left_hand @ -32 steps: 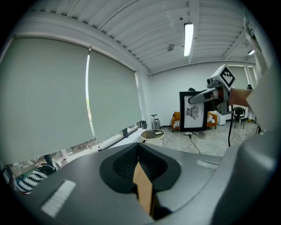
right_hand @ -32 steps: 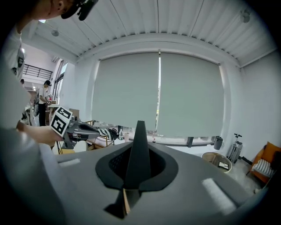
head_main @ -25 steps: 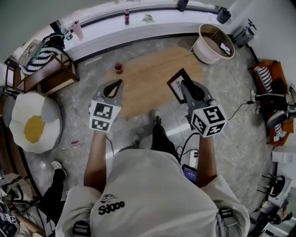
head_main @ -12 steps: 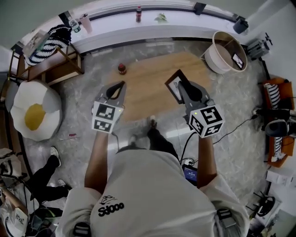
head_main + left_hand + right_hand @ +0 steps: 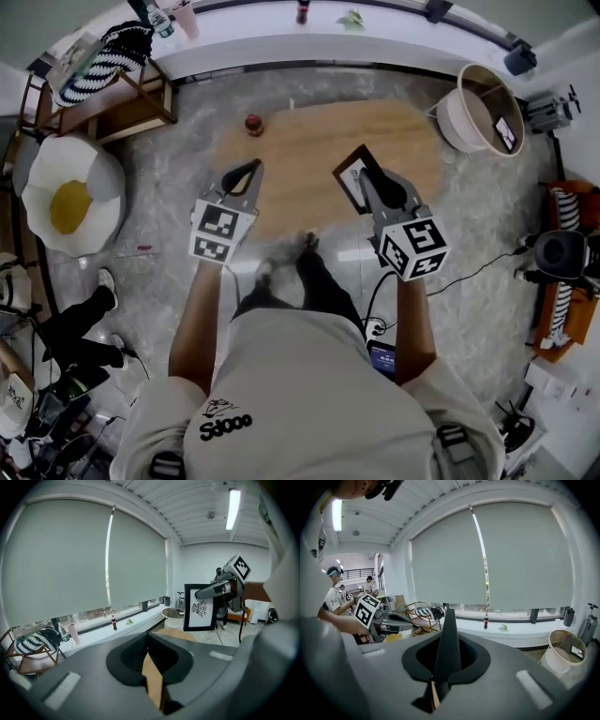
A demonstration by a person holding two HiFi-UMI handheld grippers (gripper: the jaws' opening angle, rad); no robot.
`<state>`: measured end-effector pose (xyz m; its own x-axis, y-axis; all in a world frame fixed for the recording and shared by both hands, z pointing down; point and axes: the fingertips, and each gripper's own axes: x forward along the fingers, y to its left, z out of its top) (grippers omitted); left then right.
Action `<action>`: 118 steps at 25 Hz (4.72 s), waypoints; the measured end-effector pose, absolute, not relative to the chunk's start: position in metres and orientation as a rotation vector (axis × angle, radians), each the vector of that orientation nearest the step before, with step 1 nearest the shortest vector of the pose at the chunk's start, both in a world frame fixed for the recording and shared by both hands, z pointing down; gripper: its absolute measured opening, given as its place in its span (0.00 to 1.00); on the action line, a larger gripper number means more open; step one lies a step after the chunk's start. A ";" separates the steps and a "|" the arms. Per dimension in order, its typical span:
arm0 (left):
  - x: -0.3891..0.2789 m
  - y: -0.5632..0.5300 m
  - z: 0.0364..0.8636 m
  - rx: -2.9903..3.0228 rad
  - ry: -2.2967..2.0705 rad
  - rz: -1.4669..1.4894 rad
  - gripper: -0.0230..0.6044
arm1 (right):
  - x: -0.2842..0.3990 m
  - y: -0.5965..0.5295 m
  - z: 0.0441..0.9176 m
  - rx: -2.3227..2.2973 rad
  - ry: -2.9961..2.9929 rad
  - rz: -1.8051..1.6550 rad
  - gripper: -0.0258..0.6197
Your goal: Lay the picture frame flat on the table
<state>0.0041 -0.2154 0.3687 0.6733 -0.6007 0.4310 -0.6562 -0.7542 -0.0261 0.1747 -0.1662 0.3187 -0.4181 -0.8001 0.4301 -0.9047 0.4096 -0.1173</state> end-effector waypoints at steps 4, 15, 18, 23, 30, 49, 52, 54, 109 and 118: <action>0.005 -0.226 0.384 2.709 -1.089 0.655 0.05 | 0.179 -0.182 0.342 1.441 -2.368 0.548 0.07; 0.001 -0.242 0.444 2.518 -1.173 0.683 0.05 | 0.179 -0.217 0.416 1.291 -2.335 0.642 0.07; -0.001 -0.242 0.459 2.472 -1.194 0.695 0.05 | 0.175 -0.225 0.441 1.214 -2.322 0.623 0.07; 0.004 -0.239 0.487 2.410 -1.225 0.708 0.05 | 0.172 -0.235 0.473 1.156 -2.352 0.666 0.07; 0.012 -0.243 0.525 2.353 -1.253 0.687 0.05 | 0.176 -0.247 0.512 1.156 -2.390 0.725 0.07; -0.005 -0.239 0.641 2.218 -1.249 0.689 0.05 | 0.146 -0.250 0.665 1.189 -2.469 1.064 0.07; -0.002 -0.237 0.655 2.191 -1.238 0.675 0.05 | 0.144 -0.245 0.692 1.175 -2.449 1.139 0.07; -0.001 -0.238 0.663 2.178 -1.233 0.657 0.05 | 0.142 -0.243 0.712 1.179 -2.421 1.179 0.07; 0.052 -0.229 0.740 2.041 -1.017 0.625 0.05 | 0.204 -0.238 0.886 1.198 -2.102 1.324 0.35; 0.057 -0.227 0.748 2.034 -0.981 0.646 0.05 | 0.197 -0.237 0.889 1.123 -2.129 1.223 0.37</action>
<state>0.0574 -0.2270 0.7479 0.5747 -0.4195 0.7027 -0.8112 -0.4054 0.4215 0.1966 -0.2375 0.8893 -0.5742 -0.4310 0.6960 -0.8184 0.2797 -0.5020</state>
